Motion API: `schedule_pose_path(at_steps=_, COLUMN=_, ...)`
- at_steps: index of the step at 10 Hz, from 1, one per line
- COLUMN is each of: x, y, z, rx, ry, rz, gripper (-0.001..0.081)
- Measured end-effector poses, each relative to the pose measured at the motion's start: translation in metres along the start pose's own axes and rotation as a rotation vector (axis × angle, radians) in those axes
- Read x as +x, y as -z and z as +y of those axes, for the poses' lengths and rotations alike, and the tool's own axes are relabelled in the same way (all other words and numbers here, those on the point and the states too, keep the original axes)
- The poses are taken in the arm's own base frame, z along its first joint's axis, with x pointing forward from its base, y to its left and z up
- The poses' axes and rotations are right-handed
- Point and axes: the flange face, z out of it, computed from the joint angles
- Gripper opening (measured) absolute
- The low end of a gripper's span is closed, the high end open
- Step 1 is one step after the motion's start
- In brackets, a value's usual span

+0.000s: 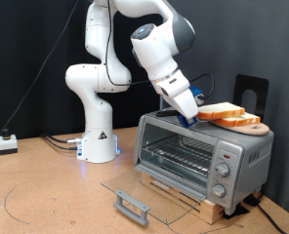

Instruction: Make a piece of toast with the oven

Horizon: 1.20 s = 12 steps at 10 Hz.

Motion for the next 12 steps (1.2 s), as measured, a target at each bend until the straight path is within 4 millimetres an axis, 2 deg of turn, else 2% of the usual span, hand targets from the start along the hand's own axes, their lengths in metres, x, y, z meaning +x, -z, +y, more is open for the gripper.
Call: schedule_pose_path(at_steps=12, x=-0.0057, y=-0.0085, z=-0.0099, rx=0.034, ry=-0.006, rz=-0.132, gripper=0.0396)
